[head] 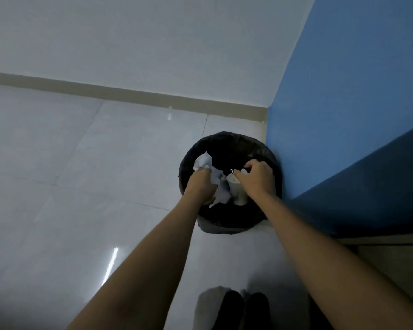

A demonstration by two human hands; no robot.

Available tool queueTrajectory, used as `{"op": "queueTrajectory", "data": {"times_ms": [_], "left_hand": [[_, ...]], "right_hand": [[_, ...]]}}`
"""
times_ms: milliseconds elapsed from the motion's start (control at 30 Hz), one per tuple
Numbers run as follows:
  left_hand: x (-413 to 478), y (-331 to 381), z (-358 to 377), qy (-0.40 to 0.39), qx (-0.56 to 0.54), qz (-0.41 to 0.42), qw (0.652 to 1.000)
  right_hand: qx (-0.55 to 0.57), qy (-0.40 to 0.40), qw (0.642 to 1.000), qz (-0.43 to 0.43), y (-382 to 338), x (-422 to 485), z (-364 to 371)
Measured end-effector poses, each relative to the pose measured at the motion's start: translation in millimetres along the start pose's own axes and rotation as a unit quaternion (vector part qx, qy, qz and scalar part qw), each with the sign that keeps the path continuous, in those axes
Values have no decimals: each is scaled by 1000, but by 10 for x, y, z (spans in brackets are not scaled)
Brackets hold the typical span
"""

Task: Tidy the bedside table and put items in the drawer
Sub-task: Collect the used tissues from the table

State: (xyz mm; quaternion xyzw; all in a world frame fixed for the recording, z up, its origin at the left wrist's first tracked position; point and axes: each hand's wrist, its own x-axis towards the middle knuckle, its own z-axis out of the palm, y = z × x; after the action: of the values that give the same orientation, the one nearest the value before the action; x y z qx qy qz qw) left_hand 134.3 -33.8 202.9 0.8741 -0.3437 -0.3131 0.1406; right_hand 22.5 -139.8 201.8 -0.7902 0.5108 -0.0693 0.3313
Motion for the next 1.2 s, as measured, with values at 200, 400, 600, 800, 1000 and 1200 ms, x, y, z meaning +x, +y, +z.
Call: {"op": "queueTrajectory", "data": {"times_ms": [200, 400, 600, 800, 1000, 1200], "left_hand": [[-157, -57, 61, -13, 10, 20, 1000], [-781, 202, -330, 13, -22, 29, 999], [-1631, 783, -701, 54, 13, 117, 992], [-2643, 1705, -309, 42, 31, 231, 972], [-3692, 2551, 636, -28, 39, 342, 939], [-4229, 2908, 1436, -49, 77, 390, 916]], "right_hand": [[-16, -11, 1000, -10, 64, -225, -11], [-15, -3, 1000, -22, -169, -917, -634], [-18, 32, 999, -30, -164, -2019, -1465], [-8, 141, 989, 44, 553, -3089, -2353], [-23, 266, 955, 128, 1650, -4142, -3215], [-31, 321, 918, 230, 2635, -4858, -3639]]}}
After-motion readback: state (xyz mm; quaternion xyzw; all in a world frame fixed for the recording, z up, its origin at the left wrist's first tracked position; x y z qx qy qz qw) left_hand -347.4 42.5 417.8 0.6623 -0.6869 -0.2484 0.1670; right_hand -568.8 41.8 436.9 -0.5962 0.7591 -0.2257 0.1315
